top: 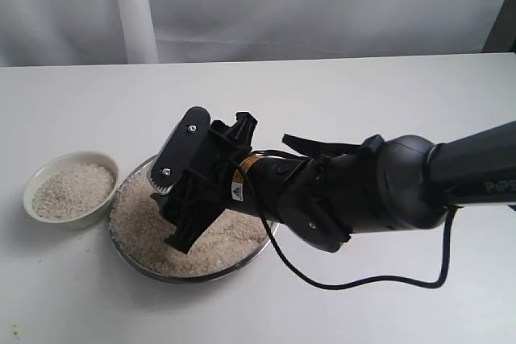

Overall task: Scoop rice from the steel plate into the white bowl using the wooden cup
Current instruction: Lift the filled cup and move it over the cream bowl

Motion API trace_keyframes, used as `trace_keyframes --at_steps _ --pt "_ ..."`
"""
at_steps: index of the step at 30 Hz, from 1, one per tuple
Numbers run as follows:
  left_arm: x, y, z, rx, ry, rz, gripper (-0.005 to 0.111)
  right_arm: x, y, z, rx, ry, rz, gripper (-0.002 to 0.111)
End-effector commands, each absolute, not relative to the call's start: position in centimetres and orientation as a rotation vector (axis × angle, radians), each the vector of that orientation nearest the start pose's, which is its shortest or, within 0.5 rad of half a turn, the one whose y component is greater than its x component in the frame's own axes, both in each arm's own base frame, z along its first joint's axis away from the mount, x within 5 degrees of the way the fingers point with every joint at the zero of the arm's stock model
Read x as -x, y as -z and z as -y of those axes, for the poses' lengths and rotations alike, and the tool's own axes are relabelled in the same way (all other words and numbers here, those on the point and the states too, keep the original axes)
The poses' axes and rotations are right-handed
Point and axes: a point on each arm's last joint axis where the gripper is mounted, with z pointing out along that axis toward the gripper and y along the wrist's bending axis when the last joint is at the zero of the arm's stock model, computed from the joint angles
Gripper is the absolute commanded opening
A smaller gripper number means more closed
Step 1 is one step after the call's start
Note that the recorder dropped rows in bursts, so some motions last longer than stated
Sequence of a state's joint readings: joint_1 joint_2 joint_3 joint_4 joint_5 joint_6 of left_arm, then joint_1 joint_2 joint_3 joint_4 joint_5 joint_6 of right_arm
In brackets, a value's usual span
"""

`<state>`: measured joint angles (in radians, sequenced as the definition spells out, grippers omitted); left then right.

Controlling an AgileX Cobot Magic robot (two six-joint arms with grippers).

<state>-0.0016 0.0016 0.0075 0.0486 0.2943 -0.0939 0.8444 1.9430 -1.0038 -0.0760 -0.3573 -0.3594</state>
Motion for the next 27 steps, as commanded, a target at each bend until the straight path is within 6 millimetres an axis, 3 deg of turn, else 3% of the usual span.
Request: trace_keyframes --at_steps 1,7,15,21,27 --pt "-5.5 -18.7 -0.1 0.053 0.032 -1.767 0.0 -26.6 -16.3 -29.9 1.204 -0.29 -1.628 0.0" --pt "-5.5 -18.7 -0.1 0.053 0.032 -1.767 0.0 -27.1 -17.3 -30.5 1.196 -0.291 -1.614 0.0" --pt "-5.5 -18.7 -0.1 0.053 0.032 -1.767 0.0 -29.2 -22.3 -33.2 1.344 -0.185 -1.568 0.0" --pt "-5.5 -18.7 -0.1 0.053 0.032 -1.767 0.0 -30.2 -25.1 -37.1 1.48 -0.039 -1.462 0.0" --pt "-5.5 -18.7 -0.1 0.053 0.032 -1.767 0.0 -31.0 -24.8 -41.4 1.612 0.164 -1.373 0.0"
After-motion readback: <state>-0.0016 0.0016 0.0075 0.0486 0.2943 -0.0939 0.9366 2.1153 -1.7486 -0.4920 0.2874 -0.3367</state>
